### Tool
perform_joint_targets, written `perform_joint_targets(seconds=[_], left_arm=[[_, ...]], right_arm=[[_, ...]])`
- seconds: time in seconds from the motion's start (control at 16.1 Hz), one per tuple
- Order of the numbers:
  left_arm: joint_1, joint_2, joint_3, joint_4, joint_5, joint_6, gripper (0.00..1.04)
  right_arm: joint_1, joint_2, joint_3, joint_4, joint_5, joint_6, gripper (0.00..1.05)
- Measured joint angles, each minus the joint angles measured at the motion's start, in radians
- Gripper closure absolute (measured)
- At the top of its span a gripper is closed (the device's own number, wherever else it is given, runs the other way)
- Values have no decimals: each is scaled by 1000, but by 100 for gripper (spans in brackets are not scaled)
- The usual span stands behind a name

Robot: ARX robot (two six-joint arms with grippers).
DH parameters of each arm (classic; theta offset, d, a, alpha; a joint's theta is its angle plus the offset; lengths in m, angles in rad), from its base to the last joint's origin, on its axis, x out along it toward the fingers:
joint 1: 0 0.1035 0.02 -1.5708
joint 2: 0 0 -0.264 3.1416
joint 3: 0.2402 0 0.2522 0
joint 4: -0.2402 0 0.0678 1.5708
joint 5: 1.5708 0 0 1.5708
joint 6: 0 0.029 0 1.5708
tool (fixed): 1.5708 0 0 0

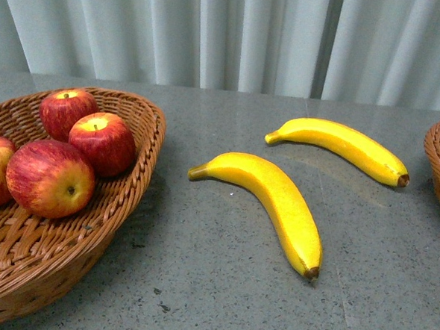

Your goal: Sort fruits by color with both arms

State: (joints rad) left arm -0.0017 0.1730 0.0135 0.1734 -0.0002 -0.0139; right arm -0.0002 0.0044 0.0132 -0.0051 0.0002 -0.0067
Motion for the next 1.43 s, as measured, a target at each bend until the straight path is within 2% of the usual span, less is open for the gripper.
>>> perform_joint_targets(seconds=[0.12, 0.62, 0.68, 0.87, 0.93, 0.99, 1.43], left_arm=[[0, -149, 1, -187, -2, 0, 103], [0, -163, 1, -177, 0, 0, 103], [0, -163, 1, -177, 0, 0, 96], [0, -163, 1, -177, 0, 0, 59], [0, -163, 1, -177, 0, 0, 36], [0, -163, 1, -177, 0, 0, 7], [0, -163, 1, -177, 0, 3, 7]], right_arm=[[0, 0, 0, 0, 0, 0, 7], [0, 0, 0, 1, 0, 0, 7], [0, 0, 0, 1, 0, 0, 7], [0, 0, 0, 1, 0, 0, 7], [0, 0, 0, 1, 0, 0, 7], [0, 0, 0, 1, 0, 0, 7], [0, 0, 0, 1, 0, 0, 7]])
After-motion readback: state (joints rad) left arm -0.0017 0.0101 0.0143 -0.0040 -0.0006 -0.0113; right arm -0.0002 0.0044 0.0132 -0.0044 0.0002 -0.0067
